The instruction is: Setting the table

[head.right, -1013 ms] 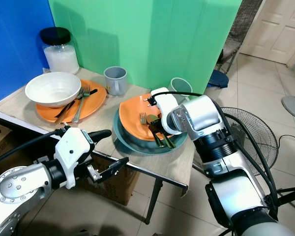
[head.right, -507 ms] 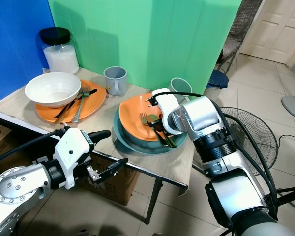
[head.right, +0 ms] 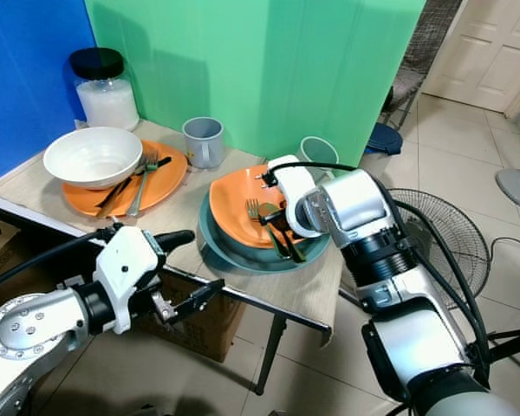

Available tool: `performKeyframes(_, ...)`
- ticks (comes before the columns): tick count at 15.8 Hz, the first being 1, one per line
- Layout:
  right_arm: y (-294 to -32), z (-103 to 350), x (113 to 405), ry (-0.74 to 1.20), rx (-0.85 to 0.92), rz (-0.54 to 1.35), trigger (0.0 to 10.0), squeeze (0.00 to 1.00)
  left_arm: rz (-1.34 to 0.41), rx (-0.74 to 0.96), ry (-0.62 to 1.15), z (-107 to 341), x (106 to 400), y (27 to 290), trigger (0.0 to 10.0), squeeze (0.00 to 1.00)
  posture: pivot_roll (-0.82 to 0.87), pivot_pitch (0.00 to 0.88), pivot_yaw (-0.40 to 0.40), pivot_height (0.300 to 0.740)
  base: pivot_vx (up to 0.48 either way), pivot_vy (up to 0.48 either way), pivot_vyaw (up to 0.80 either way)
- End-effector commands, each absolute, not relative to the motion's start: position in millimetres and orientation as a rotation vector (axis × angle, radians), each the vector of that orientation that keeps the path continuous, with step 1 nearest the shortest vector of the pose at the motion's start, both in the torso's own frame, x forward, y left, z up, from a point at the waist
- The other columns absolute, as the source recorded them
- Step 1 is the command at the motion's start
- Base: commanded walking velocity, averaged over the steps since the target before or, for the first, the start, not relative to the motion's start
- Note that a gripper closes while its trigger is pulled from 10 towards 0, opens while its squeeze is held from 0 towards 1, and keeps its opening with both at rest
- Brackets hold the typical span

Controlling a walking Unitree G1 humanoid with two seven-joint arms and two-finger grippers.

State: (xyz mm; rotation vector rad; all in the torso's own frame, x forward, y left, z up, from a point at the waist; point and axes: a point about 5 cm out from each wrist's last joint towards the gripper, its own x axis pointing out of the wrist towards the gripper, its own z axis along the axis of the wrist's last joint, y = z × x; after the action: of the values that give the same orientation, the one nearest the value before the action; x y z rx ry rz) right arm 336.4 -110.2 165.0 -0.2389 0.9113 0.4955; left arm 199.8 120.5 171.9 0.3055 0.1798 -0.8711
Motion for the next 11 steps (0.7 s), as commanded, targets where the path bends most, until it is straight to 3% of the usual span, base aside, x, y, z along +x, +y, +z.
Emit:
performKeyframes(1,-108,172,338,0.858,-0.255,0.521,10.0,0.00,-0.891,0.306,0.179,173,198,118,10.0,0.00,-0.05,0.007,-0.085,0.740,0.000,0.000,0.00)
performKeyframes(5,-112,182,335,0.830,-0.232,0.510,10.0,0.00,-0.891,0.300,0.180,172,198,117,10.0,0.00,-0.06,0.014,-0.082,0.740,0.000,0.000,0.00)
performKeyframes(7,-114,183,333,0.845,-0.208,0.482,10.0,1.00,-0.899,0.295,0.180,172,198,115,10.0,0.00,-0.07,0.019,-0.076,0.740,0.000,0.000,0.00)
performKeyframes(11,-116,183,329,0.872,-0.206,0.458,10.0,1.00,-0.903,0.294,0.180,172,200,115,10.0,0.00,-0.08,0.021,-0.075,0.740,0.000,0.000,0.00)
